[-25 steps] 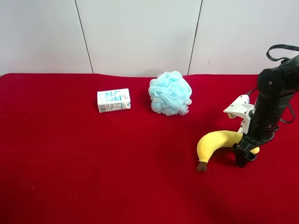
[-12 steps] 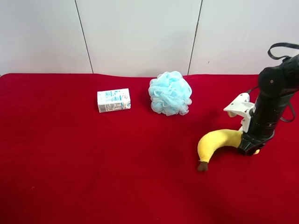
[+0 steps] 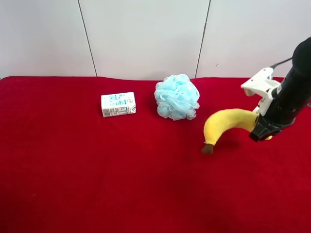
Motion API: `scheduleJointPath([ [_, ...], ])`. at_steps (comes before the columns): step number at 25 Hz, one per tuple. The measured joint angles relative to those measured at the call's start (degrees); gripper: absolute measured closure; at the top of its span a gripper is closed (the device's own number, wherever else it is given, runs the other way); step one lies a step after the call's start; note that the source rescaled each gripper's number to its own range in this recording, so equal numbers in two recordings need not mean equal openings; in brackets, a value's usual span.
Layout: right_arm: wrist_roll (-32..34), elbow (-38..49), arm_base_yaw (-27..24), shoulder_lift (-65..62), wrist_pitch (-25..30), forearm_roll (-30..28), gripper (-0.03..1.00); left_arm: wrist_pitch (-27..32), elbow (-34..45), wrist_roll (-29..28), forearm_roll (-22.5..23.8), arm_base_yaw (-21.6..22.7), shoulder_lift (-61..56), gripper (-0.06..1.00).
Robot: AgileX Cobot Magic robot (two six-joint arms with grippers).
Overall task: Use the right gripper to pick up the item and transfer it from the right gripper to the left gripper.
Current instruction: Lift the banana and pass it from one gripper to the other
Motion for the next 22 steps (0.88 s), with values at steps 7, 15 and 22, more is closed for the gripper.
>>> scheduleJointPath([
  [7, 0.3, 0.0, 11.5, -7.0, 2.9, 0.5, 0.97, 0.0, 0.0, 0.0, -0.1, 0.0, 0.0, -0.06],
  [15, 3.8, -4.3, 22.1, -9.4, 8.5, 1.1, 0.97, 2.1, -1.8, 14.8, -13.2, 0.0, 9.3, -0.06],
  [22, 5.2, -11.3, 28.7, -9.4, 9.1, 1.5, 0.97, 4.4, -6.3, 26.8, -22.4, -10.5, 24.7, -0.06],
])
